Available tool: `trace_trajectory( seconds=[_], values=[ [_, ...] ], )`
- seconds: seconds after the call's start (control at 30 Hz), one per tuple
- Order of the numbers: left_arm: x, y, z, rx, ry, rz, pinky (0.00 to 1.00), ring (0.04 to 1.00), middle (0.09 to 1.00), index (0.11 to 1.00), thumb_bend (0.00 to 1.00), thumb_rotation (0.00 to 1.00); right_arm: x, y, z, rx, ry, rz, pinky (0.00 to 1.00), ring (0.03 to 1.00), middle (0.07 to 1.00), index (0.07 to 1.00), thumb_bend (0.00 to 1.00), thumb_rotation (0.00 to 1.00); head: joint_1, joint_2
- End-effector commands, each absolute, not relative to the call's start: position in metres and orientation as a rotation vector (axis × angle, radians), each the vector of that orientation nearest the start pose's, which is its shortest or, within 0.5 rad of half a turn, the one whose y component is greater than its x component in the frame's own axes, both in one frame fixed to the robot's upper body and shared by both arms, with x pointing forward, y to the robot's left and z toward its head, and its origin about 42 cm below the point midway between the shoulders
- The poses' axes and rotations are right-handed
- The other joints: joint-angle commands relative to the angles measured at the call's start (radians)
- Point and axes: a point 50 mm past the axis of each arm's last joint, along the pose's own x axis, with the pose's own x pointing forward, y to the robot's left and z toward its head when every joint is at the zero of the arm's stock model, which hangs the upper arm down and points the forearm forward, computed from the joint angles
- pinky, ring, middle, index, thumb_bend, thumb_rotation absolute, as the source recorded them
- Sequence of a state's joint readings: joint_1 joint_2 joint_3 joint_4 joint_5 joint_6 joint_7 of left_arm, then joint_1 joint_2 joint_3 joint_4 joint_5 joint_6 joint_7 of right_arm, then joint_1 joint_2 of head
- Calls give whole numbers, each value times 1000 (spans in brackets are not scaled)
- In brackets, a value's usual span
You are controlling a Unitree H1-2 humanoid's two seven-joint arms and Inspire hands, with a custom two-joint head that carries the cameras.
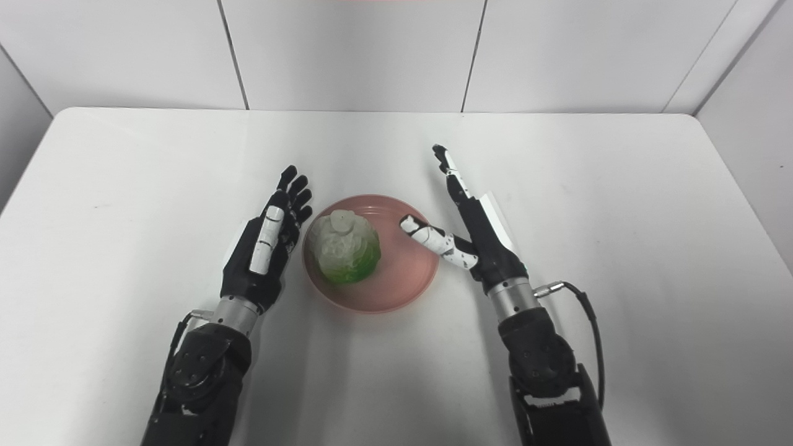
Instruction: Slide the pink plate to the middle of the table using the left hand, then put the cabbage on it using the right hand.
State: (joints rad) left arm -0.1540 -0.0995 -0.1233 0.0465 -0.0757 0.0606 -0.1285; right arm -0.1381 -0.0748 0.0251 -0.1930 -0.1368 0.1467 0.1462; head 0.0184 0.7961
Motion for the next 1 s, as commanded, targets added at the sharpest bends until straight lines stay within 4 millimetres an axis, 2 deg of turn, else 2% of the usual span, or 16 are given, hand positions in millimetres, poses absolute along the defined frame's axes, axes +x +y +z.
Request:
trace_trajectory(
  seconds=[0.0, 0.1, 0.17, 0.23, 0.27, 0.33, 0.53, 0.67, 0.97],
  values=[
    [330, 119, 148, -134, -132, -318, 1000, 1000, 1000, 997, 720, 881, 318, -197, 189, -69, -175, 200, 1000, 1000, 1000, 1000, 638, 763, 1, 1],
    [330, 121, 148, -91, -131, -317, 1000, 1000, 1000, 1000, 738, 903, 313, -187, 186, 26, -153, 194, 1000, 1000, 1000, 1000, 647, 758, -3, 1],
    [331, 122, 149, -84, -128, -309, 1000, 1000, 1000, 1000, 735, 900, 310, -186, 184, 74, -150, 176, 1000, 979, 984, 980, 658, 829, -2, 2],
    [332, 122, 150, -93, -135, -298, 1000, 1000, 1000, 1000, 729, 898, 309, -185, 183, 134, -139, 153, 1000, 968, 975, 967, 654, 843, -3, 5],
    [333, 122, 150, -99, -140, -293, 1000, 1000, 1000, 1000, 718, 888, 309, -185, 184, 156, -132, 146, 998, 959, 973, 961, 645, 893, -3, 5],
    [334, 122, 150, -95, -151, -277, 1000, 1000, 1000, 1000, 729, 882, 308, -185, 183, 185, -114, 133, 985, 949, 968, 955, 659, 932, -4, 7],
    [334, 123, 149, -121, -151, -263, 1000, 1000, 1000, 1000, 736, 893, 307, -181, 182, 176, -103, 135, 974, 941, 962, 952, 715, 906, -7, 9],
    [332, 123, 148, -152, -130, -269, 1000, 1000, 1000, 1000, 724, 961, 307, -181, 182, 167, -98, 134, 990, 953, 969, 963, 728, 923, -7, 9],
    [331, 124, 150, -156, -127, -272, 1000, 1000, 1000, 1000, 740, 962, 308, -186, 186, 190, -133, 98, 1000, 968, 964, 956, 678, 914, -7, 16]
  ],
)
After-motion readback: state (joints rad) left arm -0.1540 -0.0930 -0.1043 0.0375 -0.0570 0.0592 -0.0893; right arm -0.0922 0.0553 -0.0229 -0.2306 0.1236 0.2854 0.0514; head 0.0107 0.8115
